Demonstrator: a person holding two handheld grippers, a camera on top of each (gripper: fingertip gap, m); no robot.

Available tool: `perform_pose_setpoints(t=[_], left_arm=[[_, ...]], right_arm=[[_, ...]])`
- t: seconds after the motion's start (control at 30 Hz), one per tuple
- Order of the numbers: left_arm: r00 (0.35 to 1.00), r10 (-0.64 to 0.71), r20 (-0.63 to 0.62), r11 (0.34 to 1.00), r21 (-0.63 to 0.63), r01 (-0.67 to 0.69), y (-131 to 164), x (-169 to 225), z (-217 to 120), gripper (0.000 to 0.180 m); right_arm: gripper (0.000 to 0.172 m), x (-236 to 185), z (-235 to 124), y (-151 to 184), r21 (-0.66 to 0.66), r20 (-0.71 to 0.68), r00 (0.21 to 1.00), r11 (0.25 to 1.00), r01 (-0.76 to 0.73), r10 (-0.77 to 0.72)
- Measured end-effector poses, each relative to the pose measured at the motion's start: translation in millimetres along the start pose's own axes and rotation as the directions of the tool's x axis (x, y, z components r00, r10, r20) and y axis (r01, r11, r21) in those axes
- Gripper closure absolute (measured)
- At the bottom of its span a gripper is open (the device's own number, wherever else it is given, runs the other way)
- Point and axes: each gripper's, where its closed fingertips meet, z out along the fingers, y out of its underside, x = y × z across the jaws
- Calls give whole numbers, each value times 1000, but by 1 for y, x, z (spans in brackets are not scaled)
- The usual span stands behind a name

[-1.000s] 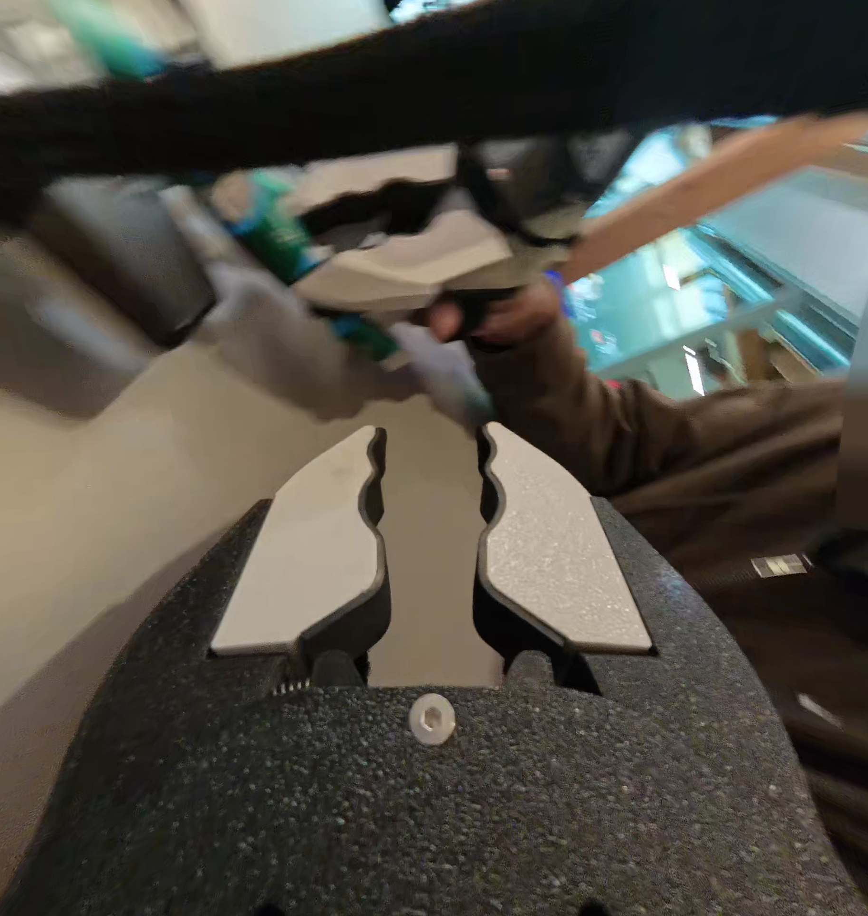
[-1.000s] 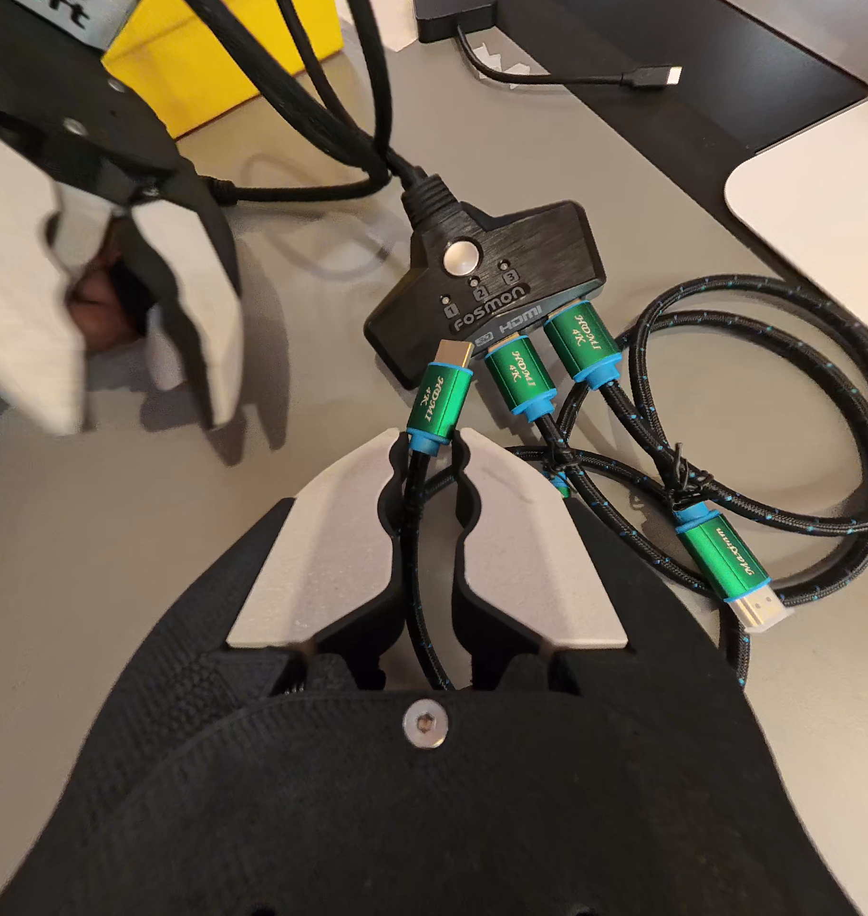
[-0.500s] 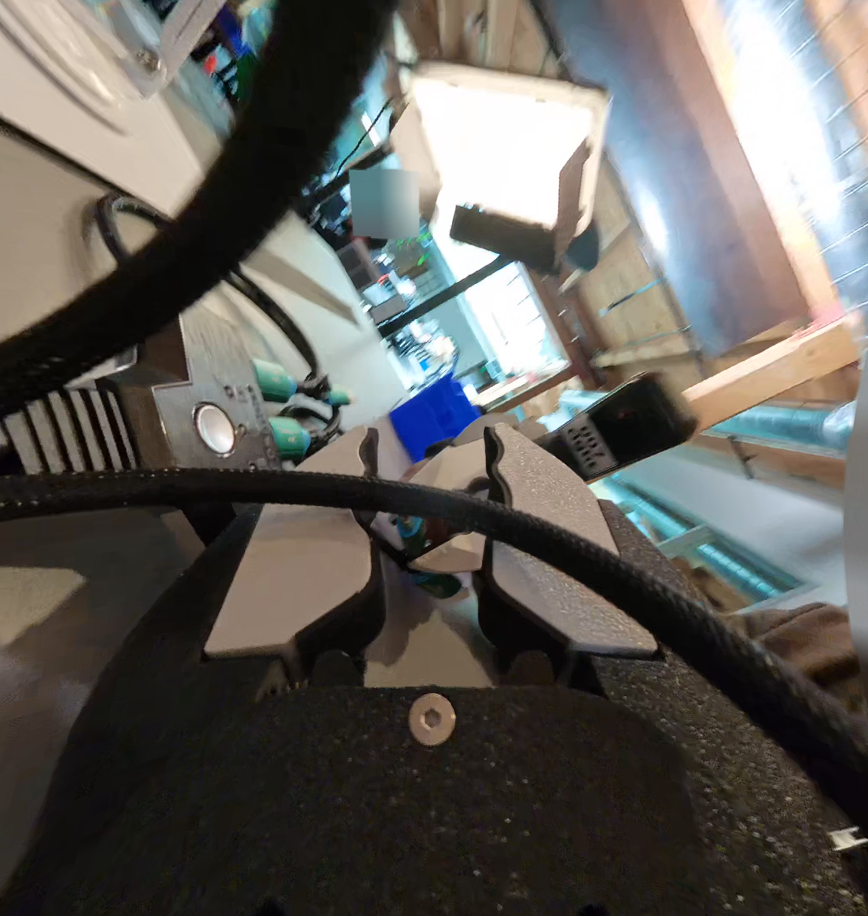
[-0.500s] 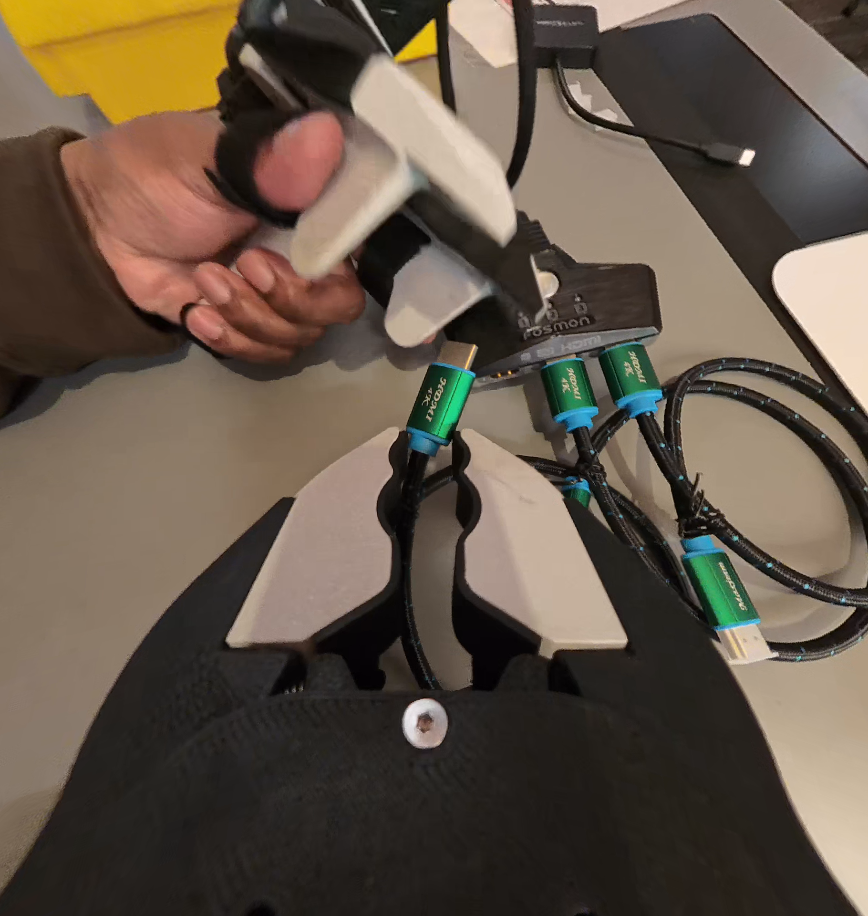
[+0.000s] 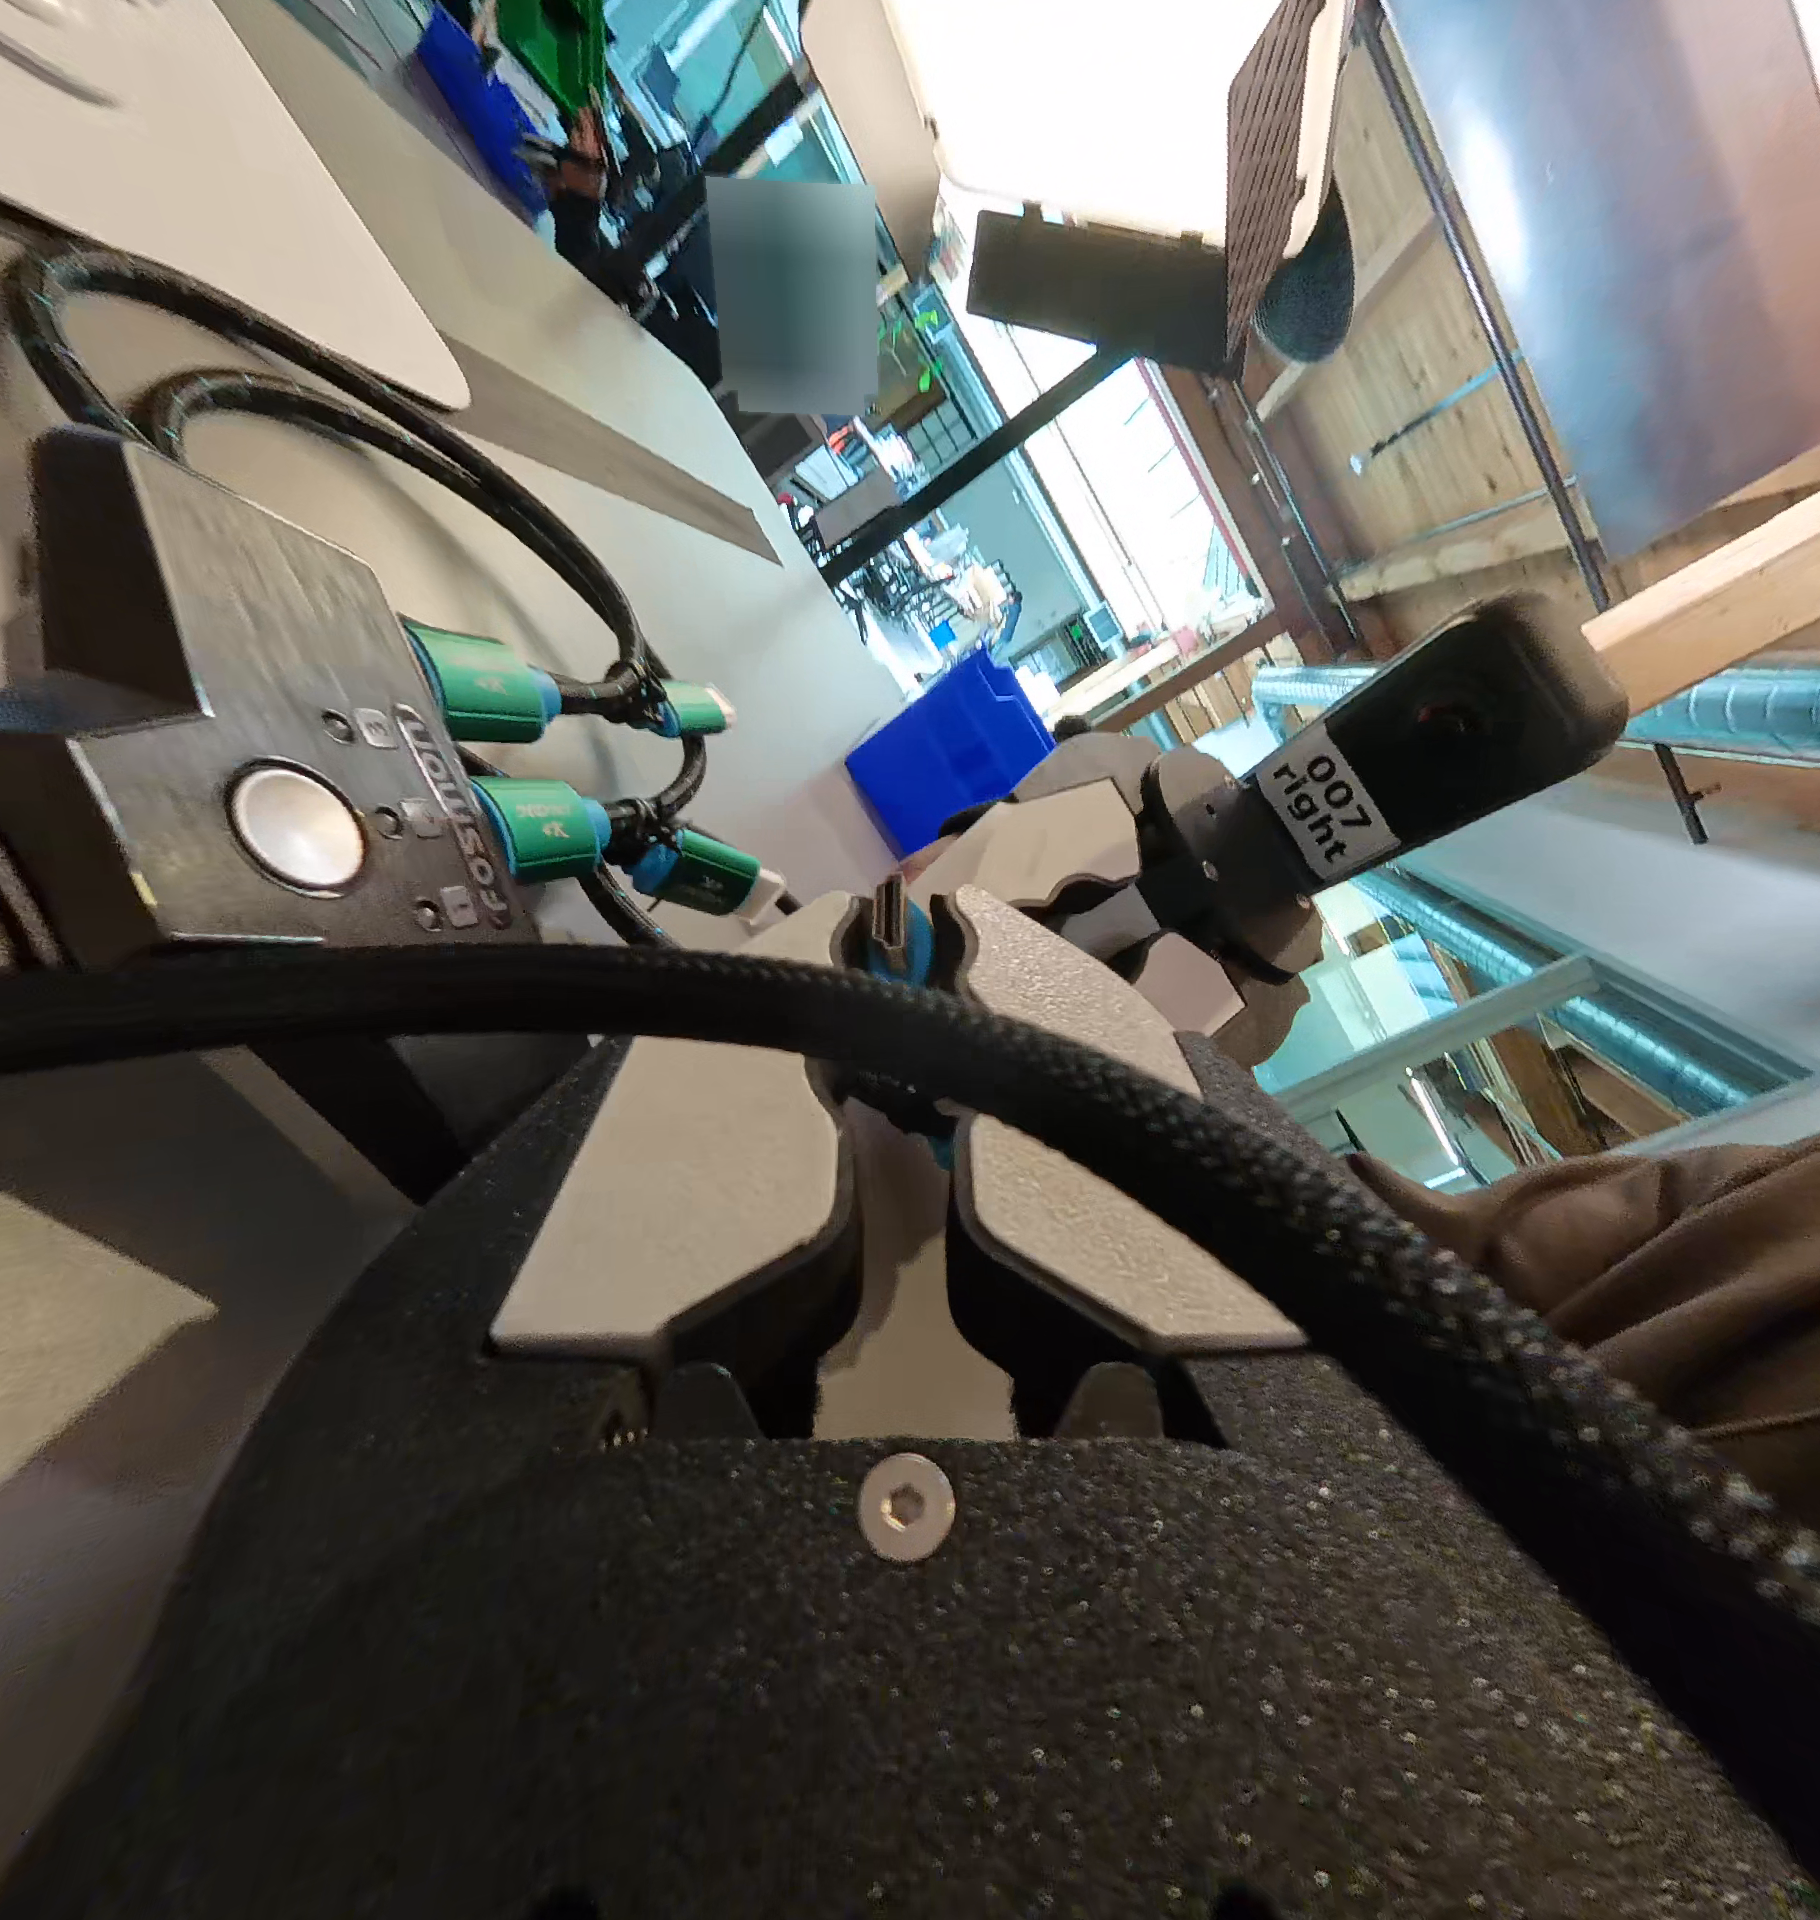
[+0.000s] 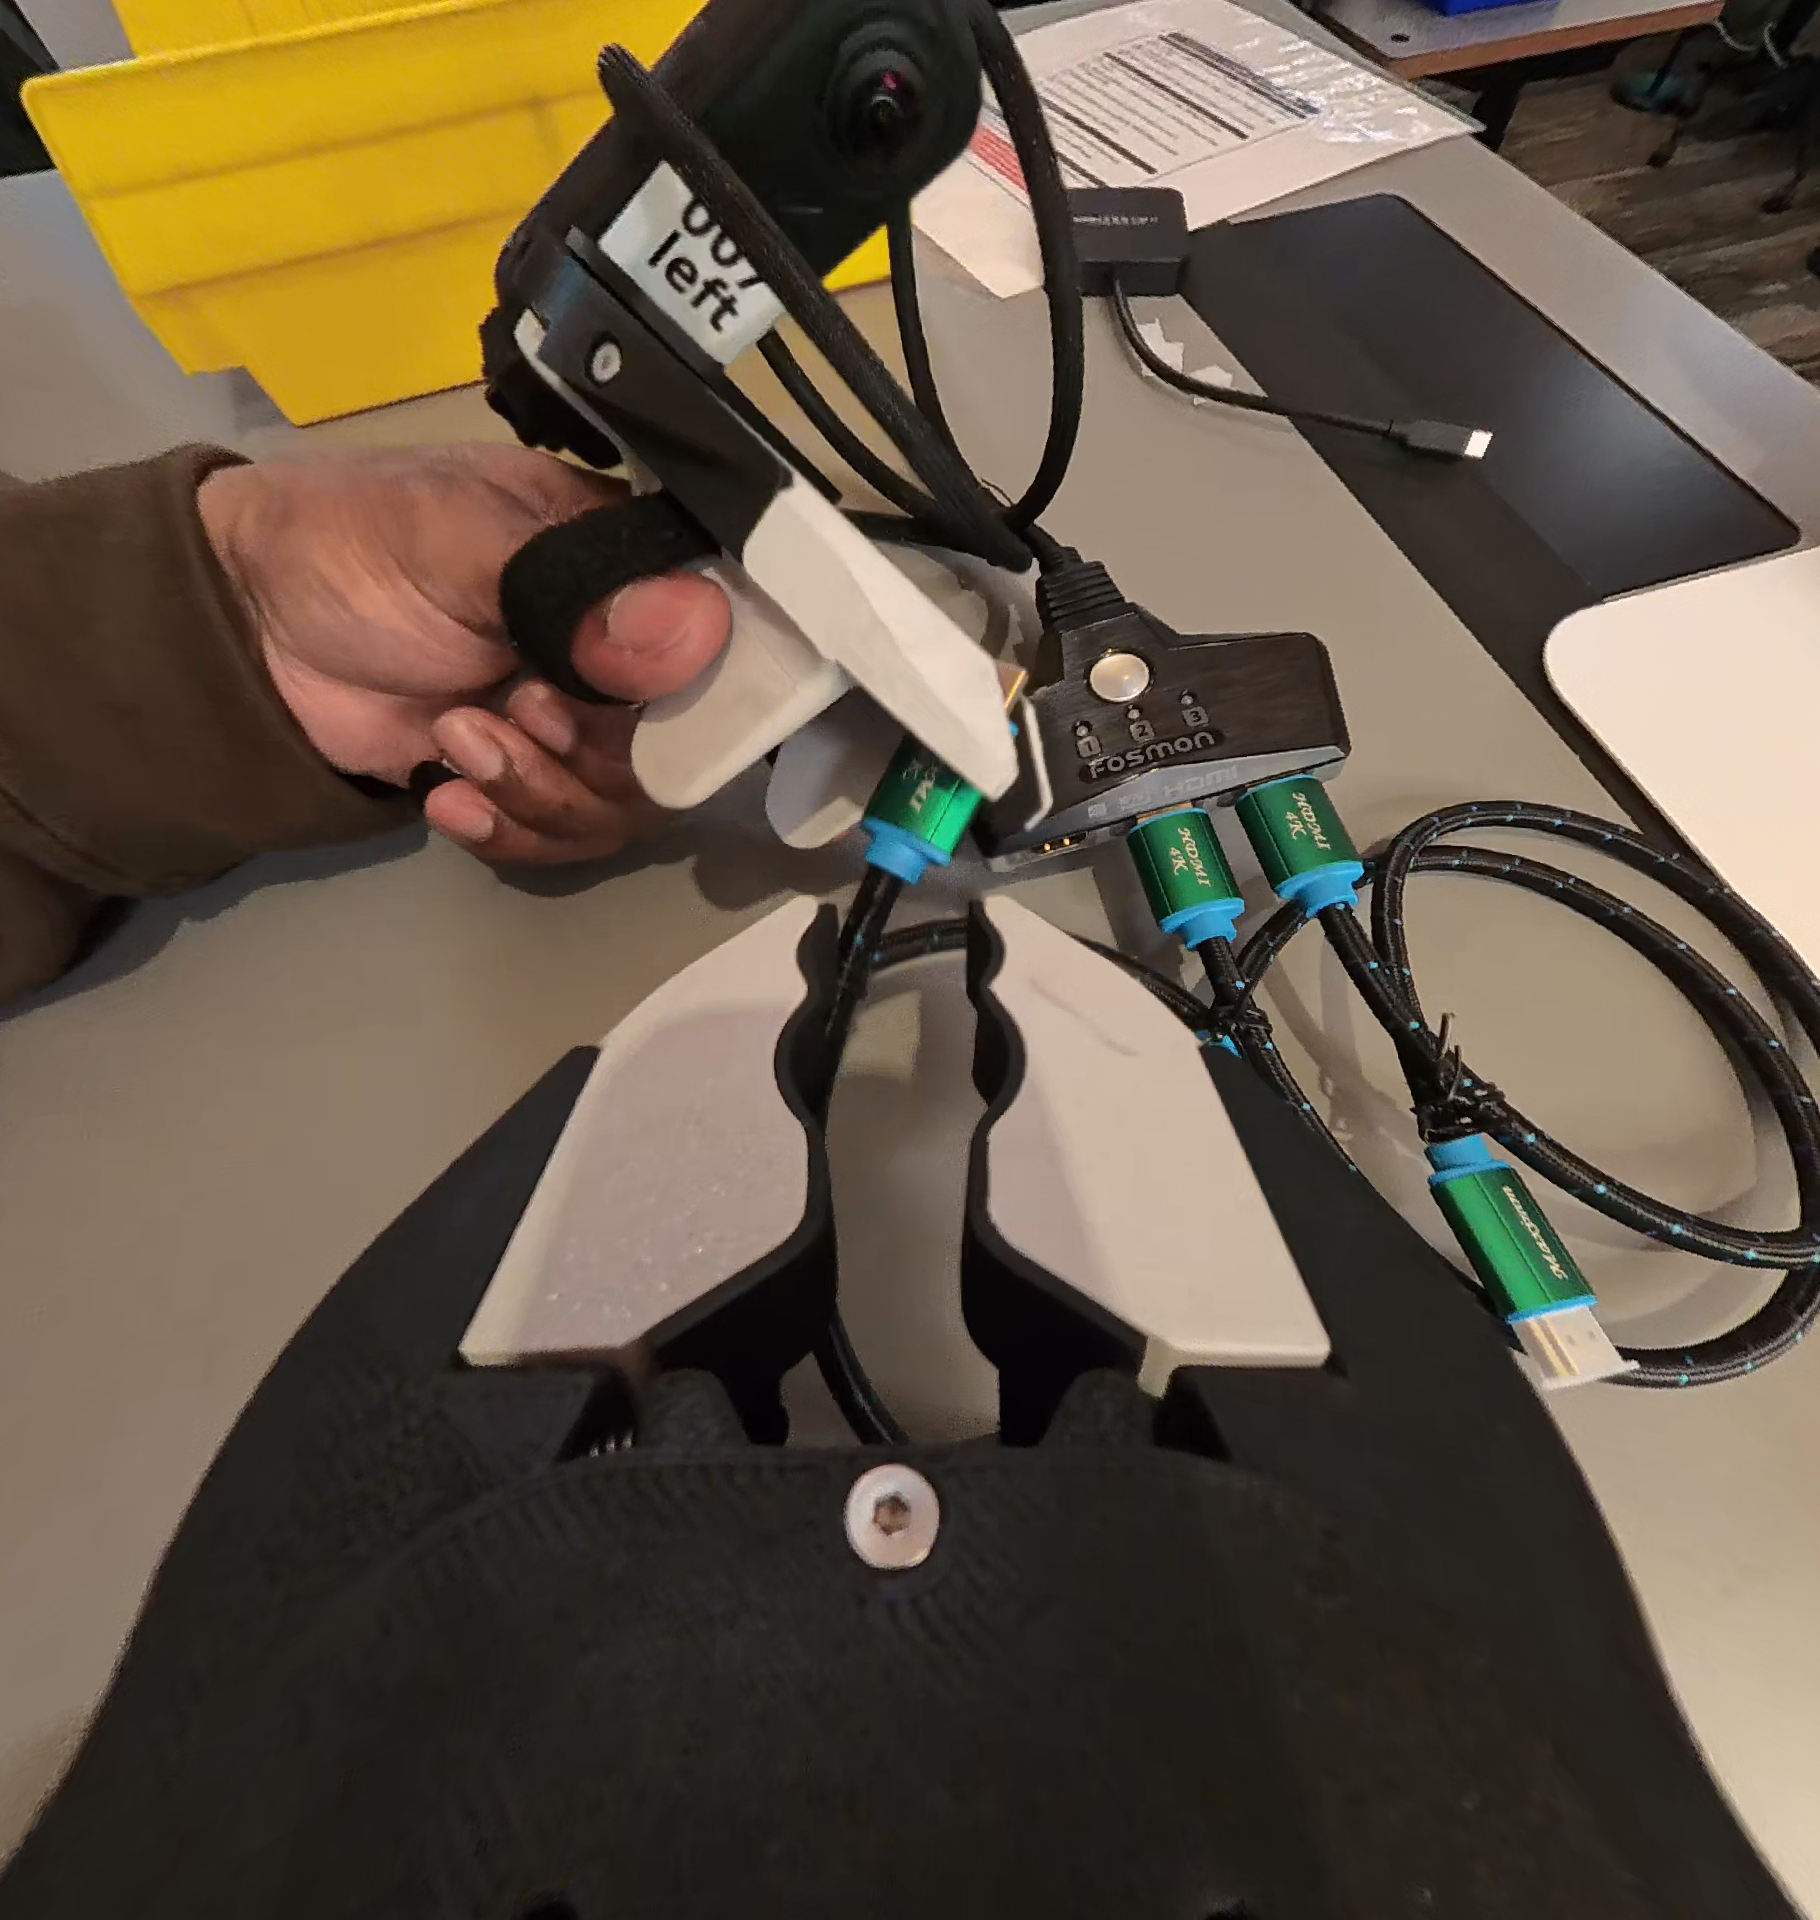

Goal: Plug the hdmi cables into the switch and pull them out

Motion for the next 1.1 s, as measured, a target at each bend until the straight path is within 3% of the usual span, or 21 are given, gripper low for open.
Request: perform_pose_setpoints(t=[0.3,0.63,0.97,1.1], left_arm=[[998,50,43,996,77,-53,-11,-1,1,169],[991,78,108,995,51,-84,-7,-9,6,168],[992,57,108,991,115,-69,-17,-11,-1,169],[996,-12,86,959,282,-13,-43,-16,-28,169]], right_arm=[[147,-1,4,0,-61,-20,993,991,-119,118],[157,-5,12,16,-112,54,948,946,-305,313],[159,-1,-2,25,-171,60,963,954,-248,261],[160,2,-9,46,-268,48,986,953,-142,161]])
